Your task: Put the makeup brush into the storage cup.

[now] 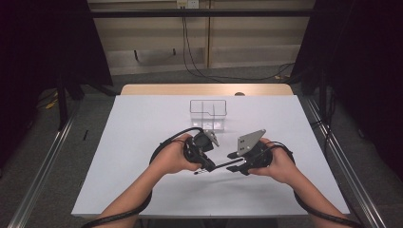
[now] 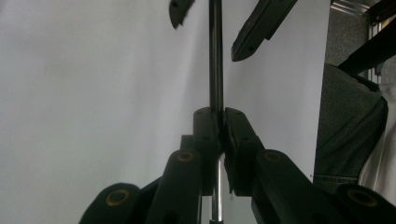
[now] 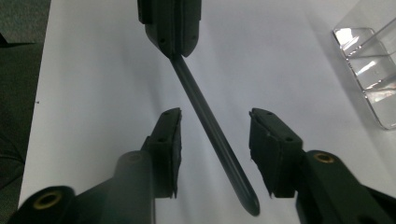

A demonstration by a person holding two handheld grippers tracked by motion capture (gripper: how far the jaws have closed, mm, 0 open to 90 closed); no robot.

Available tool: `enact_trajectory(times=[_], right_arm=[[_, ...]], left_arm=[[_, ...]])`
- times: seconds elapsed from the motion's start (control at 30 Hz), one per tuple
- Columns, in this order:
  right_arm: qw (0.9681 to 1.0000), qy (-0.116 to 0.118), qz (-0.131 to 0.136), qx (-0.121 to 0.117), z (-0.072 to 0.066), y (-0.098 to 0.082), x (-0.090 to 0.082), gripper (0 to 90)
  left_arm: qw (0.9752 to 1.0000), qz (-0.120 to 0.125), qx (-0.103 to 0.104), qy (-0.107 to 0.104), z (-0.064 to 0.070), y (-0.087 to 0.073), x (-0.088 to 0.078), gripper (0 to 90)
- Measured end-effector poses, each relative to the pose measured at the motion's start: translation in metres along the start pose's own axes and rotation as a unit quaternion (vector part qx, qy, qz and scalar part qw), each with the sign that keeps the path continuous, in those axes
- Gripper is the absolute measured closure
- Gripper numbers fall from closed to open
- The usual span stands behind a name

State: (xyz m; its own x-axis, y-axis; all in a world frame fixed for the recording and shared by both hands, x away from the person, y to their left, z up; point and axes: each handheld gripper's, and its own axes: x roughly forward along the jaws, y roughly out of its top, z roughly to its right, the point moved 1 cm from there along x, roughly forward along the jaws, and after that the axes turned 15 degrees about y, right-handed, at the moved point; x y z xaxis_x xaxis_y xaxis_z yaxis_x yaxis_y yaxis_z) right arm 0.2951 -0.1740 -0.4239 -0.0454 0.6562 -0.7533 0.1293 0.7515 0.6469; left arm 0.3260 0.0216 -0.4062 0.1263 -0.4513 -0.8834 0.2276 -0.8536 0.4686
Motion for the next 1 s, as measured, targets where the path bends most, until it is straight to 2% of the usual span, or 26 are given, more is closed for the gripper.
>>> enact_trajectory(times=[0.17,0.3,0.33,0.4,0.43,0.53,0.57,0.6,0.73,0.87,0.93,1.0], right_arm=[[0.9996,0.006,-0.023,-0.015,-0.002,0.002,0.004,72.2],[0.9992,0.012,-0.034,-0.019,-0.002,-0.002,0.005,79.2],[0.999,0.012,-0.039,-0.019,-0.002,-0.003,0.006,80.7],[0.9988,0.017,-0.041,-0.022,-0.003,-0.004,0.007,82.0],[0.9986,0.021,-0.042,-0.026,-0.004,-0.006,0.01,83.7],[0.9988,0.025,-0.034,-0.025,-0.005,-0.01,0.013,84.2],[0.999,0.026,-0.028,-0.022,-0.005,-0.011,0.014,84.2],[0.9992,0.027,-0.021,-0.021,-0.005,-0.013,0.014,84.2],[0.9997,0.019,-0.002,-0.016,-0.005,-0.017,0.015,84.3],[0.9997,0.019,0.007,-0.013,-0.006,-0.019,0.015,84.3],[0.9998,0.016,0.007,-0.011,-0.006,-0.019,0.016,84.3],[0.9998,0.017,0.009,-0.009,-0.006,-0.02,0.016,84.3]], left_arm=[[0.9999,0.001,-0.004,-0.015,-0.002,0.002,-0.001,84.1],[0.9991,0.025,-0.018,-0.028,-0.004,0.003,-0.004,83.9],[0.9991,0.029,-0.013,-0.027,-0.006,0.003,-0.005,83.8],[0.9989,0.033,-0.016,-0.029,-0.007,0.003,-0.006,83.5],[0.9983,0.044,-0.023,-0.03,-0.008,0.004,-0.007,83.5],[0.9978,0.052,-0.027,-0.032,-0.008,0.005,-0.008,83.5],[0.998,0.054,-0.017,-0.029,-0.007,0.005,-0.008,83.5],[0.9977,0.058,-0.022,-0.027,-0.007,0.005,-0.008,83.4],[0.9963,0.078,-0.023,-0.025,-0.008,0.003,-0.008,82.5],[0.9958,0.088,-0.017,-0.021,-0.009,0.002,-0.008,77.4],[0.9944,0.101,-0.024,-0.022,-0.009,0.001,-0.008,74.2],[0.9941,0.104,-0.024,-0.019,-0.009,0.0,-0.009,72.3]])
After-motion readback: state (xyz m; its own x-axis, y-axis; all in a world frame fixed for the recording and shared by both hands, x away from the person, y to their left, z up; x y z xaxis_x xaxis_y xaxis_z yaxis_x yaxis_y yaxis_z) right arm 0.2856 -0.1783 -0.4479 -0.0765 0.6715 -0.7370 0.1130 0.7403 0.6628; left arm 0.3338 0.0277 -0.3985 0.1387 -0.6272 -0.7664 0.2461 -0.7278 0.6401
